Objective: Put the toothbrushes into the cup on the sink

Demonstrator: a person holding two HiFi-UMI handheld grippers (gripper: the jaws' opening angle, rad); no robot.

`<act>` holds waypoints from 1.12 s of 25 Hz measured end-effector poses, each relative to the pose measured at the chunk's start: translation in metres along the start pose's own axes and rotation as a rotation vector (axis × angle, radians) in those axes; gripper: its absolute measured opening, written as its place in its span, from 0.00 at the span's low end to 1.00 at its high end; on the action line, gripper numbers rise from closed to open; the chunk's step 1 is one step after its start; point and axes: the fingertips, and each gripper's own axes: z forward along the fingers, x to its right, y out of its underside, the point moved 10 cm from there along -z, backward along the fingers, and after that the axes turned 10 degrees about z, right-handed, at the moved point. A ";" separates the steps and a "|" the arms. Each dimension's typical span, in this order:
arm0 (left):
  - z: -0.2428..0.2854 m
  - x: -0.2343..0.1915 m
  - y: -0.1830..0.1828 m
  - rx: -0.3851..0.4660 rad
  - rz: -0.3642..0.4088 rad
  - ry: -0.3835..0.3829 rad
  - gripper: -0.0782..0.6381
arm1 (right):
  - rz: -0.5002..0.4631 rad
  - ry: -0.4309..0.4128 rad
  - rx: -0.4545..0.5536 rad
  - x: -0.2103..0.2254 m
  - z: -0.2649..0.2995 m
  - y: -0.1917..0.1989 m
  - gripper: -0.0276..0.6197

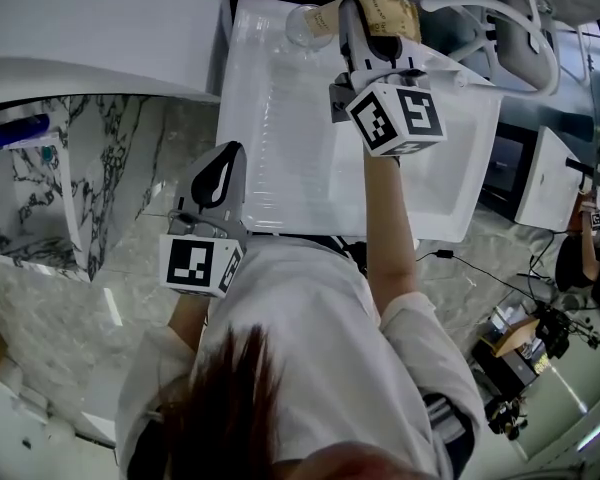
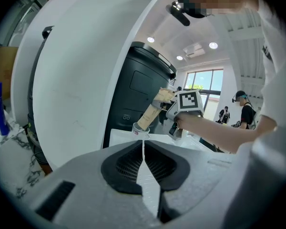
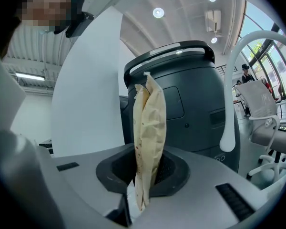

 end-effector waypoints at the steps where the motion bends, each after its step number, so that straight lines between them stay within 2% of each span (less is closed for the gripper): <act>1: 0.000 -0.001 0.000 0.000 0.000 -0.001 0.14 | -0.001 0.001 -0.006 0.001 0.001 0.003 0.12; 22: -0.004 -0.011 0.003 -0.009 -0.014 -0.018 0.14 | -0.046 0.025 -0.146 0.013 0.024 0.066 0.12; 28: -0.005 -0.011 0.004 -0.010 -0.017 -0.023 0.14 | -0.085 0.022 -0.165 0.013 0.027 0.072 0.12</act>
